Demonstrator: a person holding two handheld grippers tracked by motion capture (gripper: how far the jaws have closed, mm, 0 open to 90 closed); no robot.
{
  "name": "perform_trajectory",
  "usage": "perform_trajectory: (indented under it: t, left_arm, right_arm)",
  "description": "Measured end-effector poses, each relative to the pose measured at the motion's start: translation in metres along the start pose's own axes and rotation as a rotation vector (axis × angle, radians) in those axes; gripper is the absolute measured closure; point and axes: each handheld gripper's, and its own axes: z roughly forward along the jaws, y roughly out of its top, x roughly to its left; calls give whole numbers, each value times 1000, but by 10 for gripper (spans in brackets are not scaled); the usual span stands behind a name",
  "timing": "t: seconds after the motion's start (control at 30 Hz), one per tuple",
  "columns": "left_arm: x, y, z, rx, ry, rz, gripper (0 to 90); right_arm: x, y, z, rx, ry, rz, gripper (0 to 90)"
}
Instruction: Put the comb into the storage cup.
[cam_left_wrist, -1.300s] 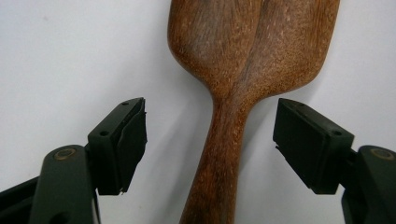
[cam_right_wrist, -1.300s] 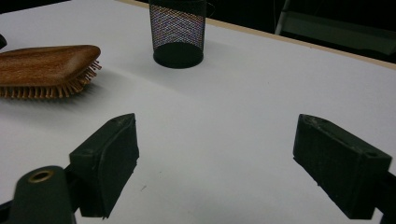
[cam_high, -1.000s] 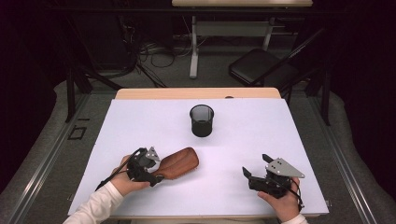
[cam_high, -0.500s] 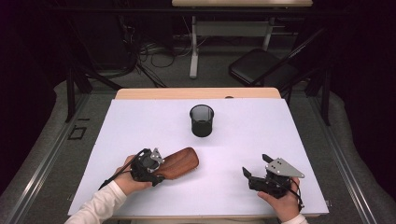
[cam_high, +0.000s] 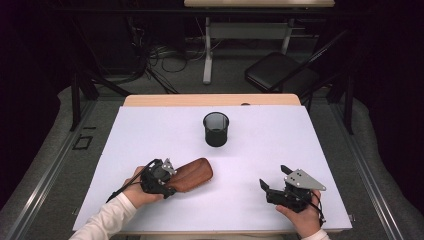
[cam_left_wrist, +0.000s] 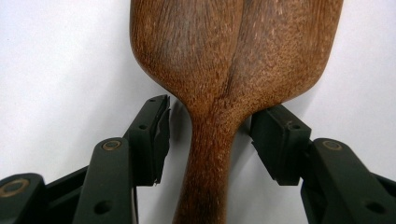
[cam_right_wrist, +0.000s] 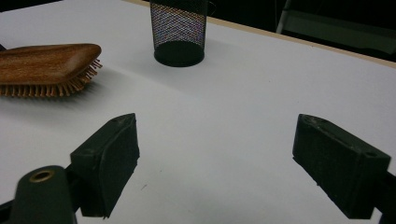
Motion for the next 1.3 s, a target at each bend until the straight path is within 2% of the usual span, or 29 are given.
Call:
perform_trajectory:
  t: [0.1, 0.17, 0.27, 0.53, 0.67, 1.13, 1.3]
  left_arm:
    - [0, 0, 0, 1, -5, 10, 477]
    - [0, 0, 0, 2, -19, 13, 516]
    - [1, 0, 0, 2, -27, 3, 539]
    - [1, 1, -1, 6, -25, -5, 591]
    - [0, 1, -1, 8, -25, 6, 633]
    - [-1, 0, -2, 8, -24, 33, 683]
    - [-1, -1, -2, -2, -32, 27, 695]
  right_arm:
    - [1, 0, 1, -8, -1, 1, 140]
    - [1, 0, 1, -6, -1, 1, 140]
    - [1, 0, 1, -5, -1, 2, 140]
    - [0, 0, 1, -2, 0, 1, 140]
    - [0, 0, 1, 1, -1, 2, 140]
    - [1, 0, 1, 0, 0, 0, 141]
    - [0, 0, 1, 2, 1, 0, 141]
